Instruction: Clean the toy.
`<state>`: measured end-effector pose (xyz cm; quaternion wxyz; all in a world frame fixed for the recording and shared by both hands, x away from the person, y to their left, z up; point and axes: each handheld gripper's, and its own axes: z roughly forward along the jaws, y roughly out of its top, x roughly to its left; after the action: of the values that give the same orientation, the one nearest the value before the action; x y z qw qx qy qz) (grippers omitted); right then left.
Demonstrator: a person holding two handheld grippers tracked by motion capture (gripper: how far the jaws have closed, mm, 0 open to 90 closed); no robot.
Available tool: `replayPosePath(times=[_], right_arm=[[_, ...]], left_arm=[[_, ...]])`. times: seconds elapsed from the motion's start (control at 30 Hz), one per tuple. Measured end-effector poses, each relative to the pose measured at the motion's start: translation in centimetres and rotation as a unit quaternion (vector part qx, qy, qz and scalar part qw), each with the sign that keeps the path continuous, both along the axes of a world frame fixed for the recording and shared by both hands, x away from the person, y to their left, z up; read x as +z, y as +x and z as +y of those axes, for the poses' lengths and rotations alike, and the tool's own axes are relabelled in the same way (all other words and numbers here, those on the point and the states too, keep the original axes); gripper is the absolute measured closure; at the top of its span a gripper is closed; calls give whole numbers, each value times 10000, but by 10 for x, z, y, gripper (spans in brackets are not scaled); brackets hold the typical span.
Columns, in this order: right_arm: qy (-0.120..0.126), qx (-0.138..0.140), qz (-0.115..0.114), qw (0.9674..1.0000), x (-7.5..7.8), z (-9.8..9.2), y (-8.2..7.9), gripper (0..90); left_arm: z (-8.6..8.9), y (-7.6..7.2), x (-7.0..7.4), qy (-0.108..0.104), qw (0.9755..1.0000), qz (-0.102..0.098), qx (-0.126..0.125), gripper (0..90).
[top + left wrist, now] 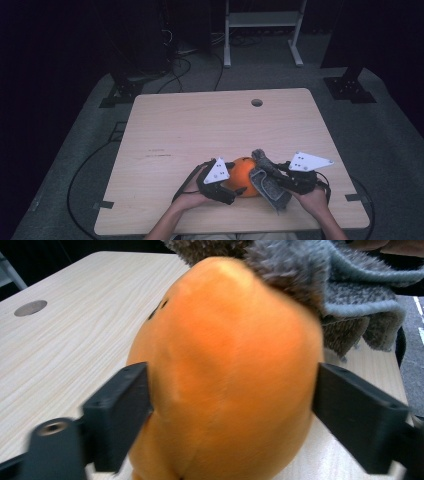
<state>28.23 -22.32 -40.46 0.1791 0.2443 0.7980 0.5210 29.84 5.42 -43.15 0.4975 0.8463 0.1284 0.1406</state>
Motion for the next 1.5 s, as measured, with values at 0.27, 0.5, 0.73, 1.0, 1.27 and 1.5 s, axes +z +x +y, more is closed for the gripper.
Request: replayPosePath(times=[0.27,0.5,0.73,1.0,1.27,1.5], right_arm=[[87,-69,20,9999,-3,-4,3,780],[-158,256,-192,9994,8,12,-12,781],[-206,343,-163,9991,17,31,-8,783],[151,-21,165,9997,9,0,8,782],[58,328,338,9989,10,5,3,781],[105,261,203,9994,12,17,6,783]], left_arm=[[-1,2,-5,-6,9999,-122,78,310],[-4,2,0,-105,9994,-92,325,346],[-21,-20,-5,497,9953,-836,-21,355],[-20,-16,-5,321,9967,-735,-104,322],[-21,-8,-10,315,9983,-476,-64,205],[-23,-19,-12,590,9934,-930,-318,306]])
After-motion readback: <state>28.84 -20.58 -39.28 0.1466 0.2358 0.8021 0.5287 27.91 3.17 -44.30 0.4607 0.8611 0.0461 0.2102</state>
